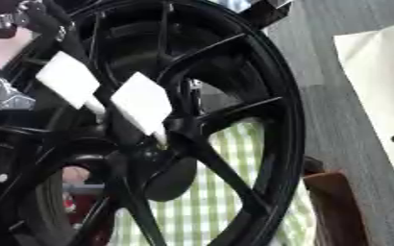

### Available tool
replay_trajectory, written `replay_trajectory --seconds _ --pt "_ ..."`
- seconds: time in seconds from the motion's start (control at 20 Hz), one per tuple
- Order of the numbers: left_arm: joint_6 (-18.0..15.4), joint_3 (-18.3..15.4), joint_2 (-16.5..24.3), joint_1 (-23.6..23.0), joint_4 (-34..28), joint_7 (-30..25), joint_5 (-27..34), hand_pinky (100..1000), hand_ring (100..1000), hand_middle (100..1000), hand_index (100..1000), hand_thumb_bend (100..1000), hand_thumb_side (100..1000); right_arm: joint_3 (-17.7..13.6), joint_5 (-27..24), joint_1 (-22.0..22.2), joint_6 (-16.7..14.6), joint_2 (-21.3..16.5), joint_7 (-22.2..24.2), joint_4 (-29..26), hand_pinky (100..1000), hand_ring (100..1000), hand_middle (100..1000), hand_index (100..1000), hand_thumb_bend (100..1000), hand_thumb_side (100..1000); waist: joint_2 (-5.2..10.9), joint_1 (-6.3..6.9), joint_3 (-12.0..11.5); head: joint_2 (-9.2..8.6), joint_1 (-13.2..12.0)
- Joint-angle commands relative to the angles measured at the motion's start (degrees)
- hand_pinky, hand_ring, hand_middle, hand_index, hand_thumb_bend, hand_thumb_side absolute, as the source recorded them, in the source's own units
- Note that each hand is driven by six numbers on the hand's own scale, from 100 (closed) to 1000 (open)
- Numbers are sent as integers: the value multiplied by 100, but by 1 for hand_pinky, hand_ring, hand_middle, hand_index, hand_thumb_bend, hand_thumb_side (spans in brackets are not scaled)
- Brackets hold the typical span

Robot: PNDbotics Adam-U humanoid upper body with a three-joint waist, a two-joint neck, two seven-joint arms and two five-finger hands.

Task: Pull the pin out of the wheel hub.

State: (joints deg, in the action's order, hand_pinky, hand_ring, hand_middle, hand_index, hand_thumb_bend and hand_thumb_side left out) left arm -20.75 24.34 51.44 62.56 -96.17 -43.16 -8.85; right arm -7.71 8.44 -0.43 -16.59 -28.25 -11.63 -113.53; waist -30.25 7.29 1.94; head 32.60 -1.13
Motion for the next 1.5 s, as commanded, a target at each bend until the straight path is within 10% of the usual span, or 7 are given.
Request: replay_trajectory --seconds 0.05,1.1,1.5 --pt "-843 -68 170 74 -36 -881 117 692 537 423 469 154 315 -19 26 8 15 -44 -10 -106 877 579 718 766 100 578 1439 4 -1 -36 -13" --pt "109 -1250 -33 363 890 -63 2186 620 373 195 259 100 258 -70 0 68 9 -32 -52 -106 878 581 719 766 100 577 1522 -66 -57 36 4" --pt "7 -2378 881 -913 1103 825 2406 626 375 200 264 100 300 -173 18 115 -19 -22 -175 -106 877 583 719 765 100 578 1553 -119 -202 92 70"
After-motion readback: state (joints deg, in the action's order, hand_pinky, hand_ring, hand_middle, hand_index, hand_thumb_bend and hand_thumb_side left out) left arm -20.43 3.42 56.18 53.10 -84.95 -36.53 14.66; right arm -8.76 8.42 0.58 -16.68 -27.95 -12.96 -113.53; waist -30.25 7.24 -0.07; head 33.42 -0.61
